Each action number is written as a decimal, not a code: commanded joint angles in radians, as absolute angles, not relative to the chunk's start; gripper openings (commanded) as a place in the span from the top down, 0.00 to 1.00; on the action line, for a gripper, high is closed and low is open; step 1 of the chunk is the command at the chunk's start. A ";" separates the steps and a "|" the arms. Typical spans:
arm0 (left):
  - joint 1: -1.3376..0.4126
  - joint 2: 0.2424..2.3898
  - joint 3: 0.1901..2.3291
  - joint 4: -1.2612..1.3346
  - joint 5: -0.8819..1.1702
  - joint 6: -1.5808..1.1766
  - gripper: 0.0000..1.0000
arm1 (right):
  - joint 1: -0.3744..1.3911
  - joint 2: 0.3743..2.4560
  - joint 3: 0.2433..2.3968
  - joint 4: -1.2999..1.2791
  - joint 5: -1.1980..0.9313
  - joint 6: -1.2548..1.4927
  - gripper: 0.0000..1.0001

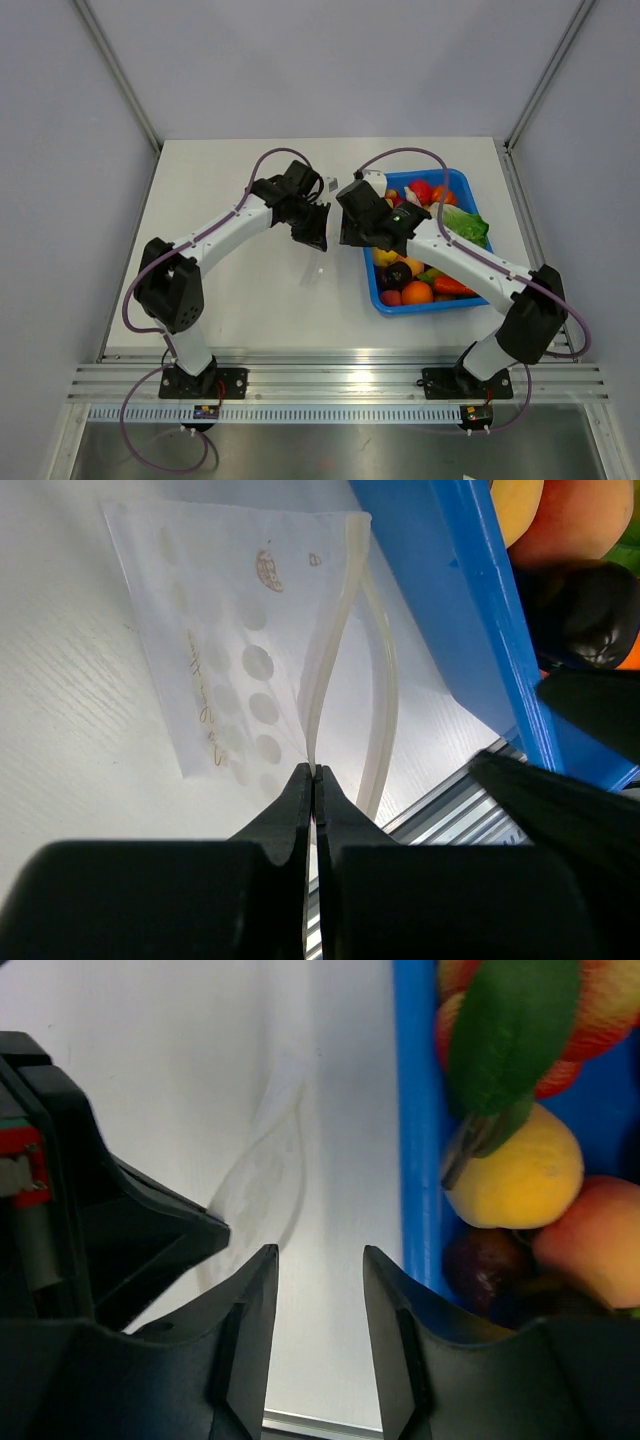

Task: Place the food in the zip-top bag and seal the zipper
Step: Adjust the zipper food storage bag at the center of the board.

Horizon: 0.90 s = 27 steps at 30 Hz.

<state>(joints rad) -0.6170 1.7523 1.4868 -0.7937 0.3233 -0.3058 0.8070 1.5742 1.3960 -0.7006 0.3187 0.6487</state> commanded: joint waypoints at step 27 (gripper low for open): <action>-0.630 1.770 1.578 -0.811 0.311 -0.284 1.00 | 0.663 1.319 1.009 -0.742 0.287 0.598 0.12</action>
<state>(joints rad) -0.6262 1.7664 1.5280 -0.8204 0.3168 -0.3023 0.6640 1.2915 0.9722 -0.7799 0.3103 0.6312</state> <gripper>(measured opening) 0.004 0.885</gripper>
